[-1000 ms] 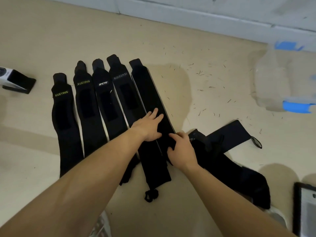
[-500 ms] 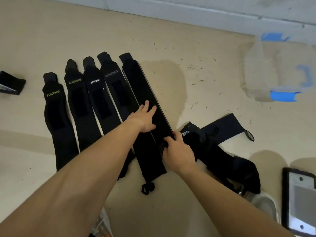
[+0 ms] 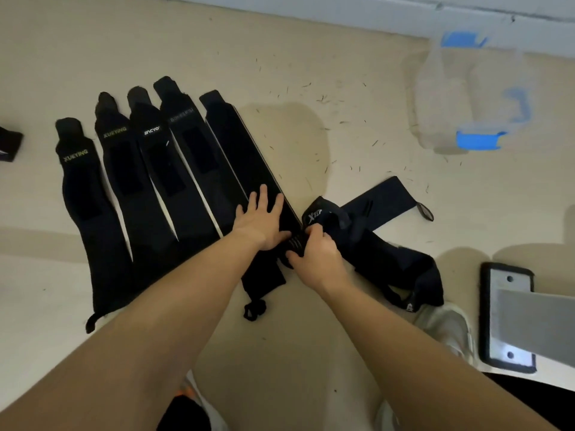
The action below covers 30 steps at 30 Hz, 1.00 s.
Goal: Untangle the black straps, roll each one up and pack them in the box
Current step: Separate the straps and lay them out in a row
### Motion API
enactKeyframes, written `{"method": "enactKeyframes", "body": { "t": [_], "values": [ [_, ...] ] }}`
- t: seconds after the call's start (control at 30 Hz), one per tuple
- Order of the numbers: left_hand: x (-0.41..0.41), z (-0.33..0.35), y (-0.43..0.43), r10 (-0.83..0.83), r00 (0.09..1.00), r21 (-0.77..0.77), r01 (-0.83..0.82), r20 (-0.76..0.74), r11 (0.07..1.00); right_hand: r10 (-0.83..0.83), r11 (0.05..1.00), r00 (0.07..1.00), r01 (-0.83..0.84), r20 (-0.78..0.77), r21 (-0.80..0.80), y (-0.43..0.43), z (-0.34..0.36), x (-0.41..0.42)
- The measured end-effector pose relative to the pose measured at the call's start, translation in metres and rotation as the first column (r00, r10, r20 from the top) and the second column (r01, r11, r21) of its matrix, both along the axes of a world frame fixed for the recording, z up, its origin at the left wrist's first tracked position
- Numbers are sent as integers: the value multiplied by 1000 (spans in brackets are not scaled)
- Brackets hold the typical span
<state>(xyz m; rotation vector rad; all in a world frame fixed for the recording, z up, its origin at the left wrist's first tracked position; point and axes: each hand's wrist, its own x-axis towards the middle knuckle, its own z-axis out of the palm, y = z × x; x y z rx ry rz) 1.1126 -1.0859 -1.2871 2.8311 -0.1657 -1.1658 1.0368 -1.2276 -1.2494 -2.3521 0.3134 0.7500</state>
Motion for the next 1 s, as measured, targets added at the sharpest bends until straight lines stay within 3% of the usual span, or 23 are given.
{"method": "enactKeyframes", "body": {
  "t": [0.1, 0.27, 0.53, 0.67, 1.0],
  "values": [
    [13, -1, 8, 1, 1000, -10, -1, -4, 1000, -143, 979, 987, 153, -78, 133, -2, -11, -4],
    [32, -5, 25, -45, 999, -15, 45, 22, 999, -348, 851, 917, 396, -195, 346, -2, -24, 4],
    [34, -13, 29, -49, 998, -24, 50, 45, 998, -473, 768, 820, 563, -322, 306, 9, -33, -4],
    [37, -10, 32, -43, 999, -59, 44, 8, 997, -546, 657, 752, 658, -370, 368, 17, -28, -5],
    [27, 1, 9, -47, 998, 103, 42, 49, 994, -415, 847, 882, 464, -221, 260, 10, 0, -10]
  ]
}}
